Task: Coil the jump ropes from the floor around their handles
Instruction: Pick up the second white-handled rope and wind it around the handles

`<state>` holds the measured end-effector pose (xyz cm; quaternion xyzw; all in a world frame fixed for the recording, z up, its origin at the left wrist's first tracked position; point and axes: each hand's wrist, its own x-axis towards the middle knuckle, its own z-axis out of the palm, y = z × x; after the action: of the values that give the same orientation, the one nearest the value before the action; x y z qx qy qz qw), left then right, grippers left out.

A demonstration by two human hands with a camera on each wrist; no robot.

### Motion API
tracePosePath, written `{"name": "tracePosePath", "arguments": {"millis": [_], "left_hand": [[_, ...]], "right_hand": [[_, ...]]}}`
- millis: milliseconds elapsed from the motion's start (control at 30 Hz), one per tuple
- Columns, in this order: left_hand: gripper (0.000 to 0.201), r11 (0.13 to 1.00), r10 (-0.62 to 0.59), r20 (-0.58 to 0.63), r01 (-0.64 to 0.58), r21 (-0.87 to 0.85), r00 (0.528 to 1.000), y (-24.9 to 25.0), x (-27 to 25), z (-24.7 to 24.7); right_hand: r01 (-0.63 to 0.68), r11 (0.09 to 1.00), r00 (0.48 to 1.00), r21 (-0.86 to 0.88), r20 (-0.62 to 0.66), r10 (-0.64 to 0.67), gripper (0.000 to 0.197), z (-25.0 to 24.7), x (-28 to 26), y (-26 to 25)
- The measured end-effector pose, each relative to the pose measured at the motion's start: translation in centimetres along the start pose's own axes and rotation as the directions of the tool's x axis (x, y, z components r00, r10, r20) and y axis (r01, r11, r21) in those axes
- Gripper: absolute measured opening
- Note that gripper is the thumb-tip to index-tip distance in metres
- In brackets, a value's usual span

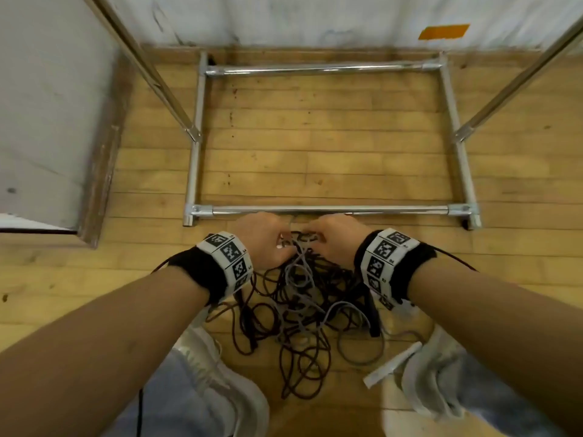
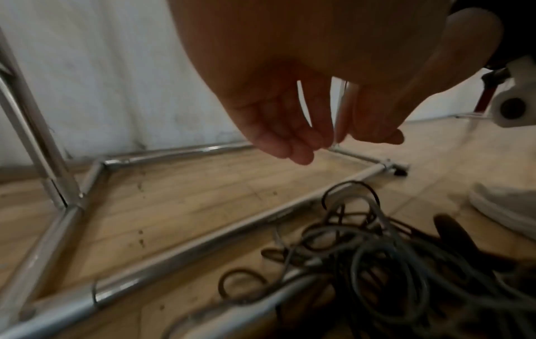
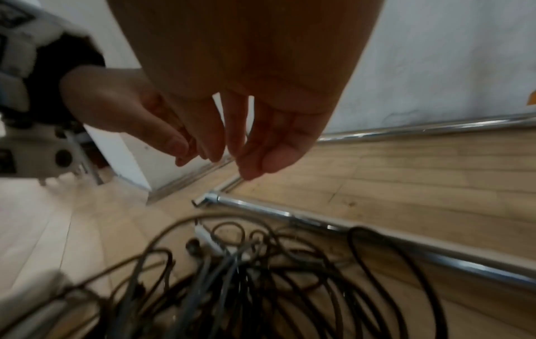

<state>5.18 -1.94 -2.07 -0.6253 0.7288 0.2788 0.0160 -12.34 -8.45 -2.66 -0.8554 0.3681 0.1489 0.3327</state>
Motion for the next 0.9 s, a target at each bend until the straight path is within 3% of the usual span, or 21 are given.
{"name": "tracePosePath", "arguments": {"millis": [100, 167, 300, 367, 467, 533, 600, 733, 800, 900], "left_hand": [[0.018, 0.999, -0.04, 0.103, 0.044, -0.031, 0.994, -0.8, 0.7, 2.9], [0.017, 0.985, -0.098, 0.139, 0.115, -0.125, 0.986, -0.9, 1.2, 4.3], [0.037, 0.928, -0.13, 0.098, 0.156, -0.338, 0.987, -0.7, 2.2, 4.9], [0.053, 0.837, -0.115, 0.047, 0.122, -0.534, 0.992, -0.4, 2.7, 3.6], [0.045, 0.73, -0.164, 0.082, 0.177, -0.66, 0.983, 0.4, 3.4, 0.8], [0.026, 0.79, -0.164, 0.085, 0.182, -0.586, 0.983, 1.2, 4.1, -0.8], [0.015, 0.817, -0.194, 0.045, 0.187, -0.545, 0.98, 2.3, 4.0, -2.4], [0.018, 0.749, -0.183, -0.064, 0.097, -0.656, 0.981, 4.3, 2.8, -6.1], [0.004, 0.692, -0.161, -0.089, 0.048, -0.721, 0.983, 5.0, 1.6, -8.6], [0.015, 0.604, -0.227, -0.059, 0.093, -0.791, 0.972, 6.4, 0.0, -11.9]], "right_hand": [[0.023, 0.996, 0.993, -0.091, 0.113, -0.013, 0.03, 3.4, 1.9, 0.6], [0.002, 0.994, 0.994, -0.11, 0.108, 0.01, 0.023, 4.7, 2.5, 1.1], [-0.009, 0.991, 0.991, 0.136, -0.127, 0.027, 0.015, 3.8, 3.0, 1.8], [0.033, 0.977, 0.978, 0.21, -0.207, 0.011, 0.009, 1.8, 3.1, 1.6], [0.077, 0.918, 0.969, 0.388, -0.246, 0.022, 0.01, -1.5, 2.6, 0.3], [0.118, 0.852, 0.94, 0.51, -0.335, 0.071, 0.01, -3.7, 1.9, -0.5], [0.184, 0.842, 0.893, 0.507, -0.444, 0.072, 0.012, -5.7, 0.8, -1.9], [0.281, 0.829, 0.837, 0.484, -0.545, 0.035, 0.01, -9.1, -1.5, -4.9], [0.316, 0.829, 0.796, 0.462, -0.604, 0.034, 0.011, -10.7, -2.5, -6.5], [0.409, 0.783, 0.714, 0.467, -0.699, 0.044, 0.011, -13.7, -4.6, -8.6]]}}
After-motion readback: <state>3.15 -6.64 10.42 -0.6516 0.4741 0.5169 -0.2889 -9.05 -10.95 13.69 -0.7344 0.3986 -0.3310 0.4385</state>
